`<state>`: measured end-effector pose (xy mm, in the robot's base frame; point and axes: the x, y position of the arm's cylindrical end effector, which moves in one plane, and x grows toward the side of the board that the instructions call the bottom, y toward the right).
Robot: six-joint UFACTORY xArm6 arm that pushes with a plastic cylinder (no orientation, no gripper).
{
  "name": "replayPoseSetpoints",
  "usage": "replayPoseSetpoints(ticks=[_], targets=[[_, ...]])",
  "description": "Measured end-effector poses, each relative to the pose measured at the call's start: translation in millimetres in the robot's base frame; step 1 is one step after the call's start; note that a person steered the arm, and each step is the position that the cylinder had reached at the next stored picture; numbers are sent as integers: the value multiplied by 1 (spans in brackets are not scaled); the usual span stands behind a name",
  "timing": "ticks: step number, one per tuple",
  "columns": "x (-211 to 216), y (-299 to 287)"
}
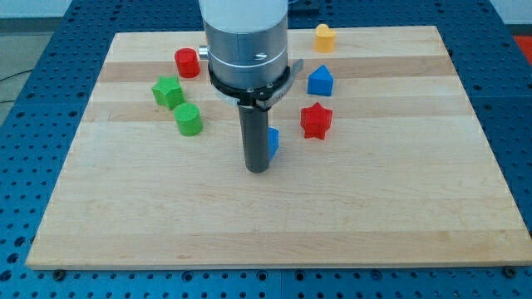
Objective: Move your arm towards the yellow hexagon
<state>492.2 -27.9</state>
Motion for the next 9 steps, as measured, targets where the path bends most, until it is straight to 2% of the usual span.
replayPoseSetpoints(ticks=[1, 4, 5, 6, 7, 9], targets=[[55, -13], [56, -22], [55, -74], [49, -179], [-25, -231], [-234, -234]])
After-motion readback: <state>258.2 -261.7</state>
